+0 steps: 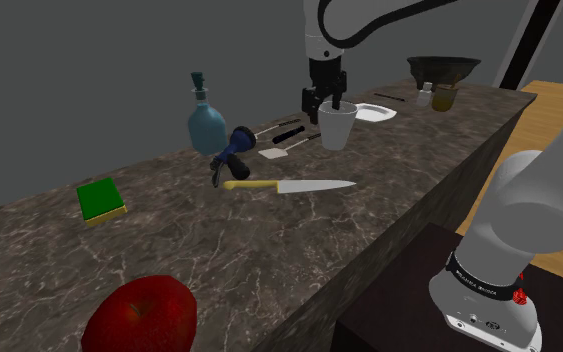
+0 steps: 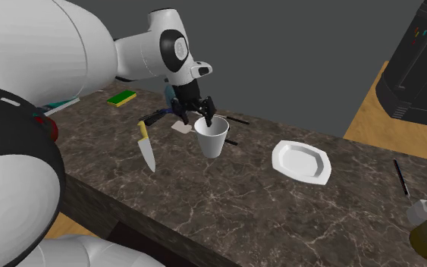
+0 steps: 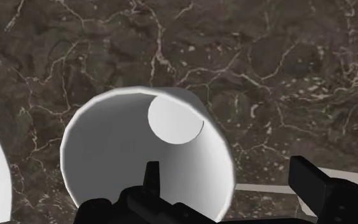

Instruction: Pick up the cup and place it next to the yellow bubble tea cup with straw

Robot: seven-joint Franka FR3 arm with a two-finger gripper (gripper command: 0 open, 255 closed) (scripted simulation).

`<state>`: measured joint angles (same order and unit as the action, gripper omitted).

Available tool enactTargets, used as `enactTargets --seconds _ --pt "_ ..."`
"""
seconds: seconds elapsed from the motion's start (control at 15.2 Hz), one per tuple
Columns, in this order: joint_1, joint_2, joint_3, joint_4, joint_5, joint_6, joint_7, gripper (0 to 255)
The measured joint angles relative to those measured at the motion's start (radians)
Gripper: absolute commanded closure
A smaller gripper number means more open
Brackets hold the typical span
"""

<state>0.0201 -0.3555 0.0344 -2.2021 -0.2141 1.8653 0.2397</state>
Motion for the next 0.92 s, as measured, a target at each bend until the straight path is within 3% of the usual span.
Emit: enactTargets --seconds 0.53,0.59,0.92 --pt "-0.002 0.006 -0.004 -0.033 -0.004 0.040 0.004 0" --pt "-0.002 0.006 -0.004 -0.033 -0.004 0.040 0.004 255" --pt "-0.002 0.006 -0.003 -0.033 -0.004 0.040 0.004 255"
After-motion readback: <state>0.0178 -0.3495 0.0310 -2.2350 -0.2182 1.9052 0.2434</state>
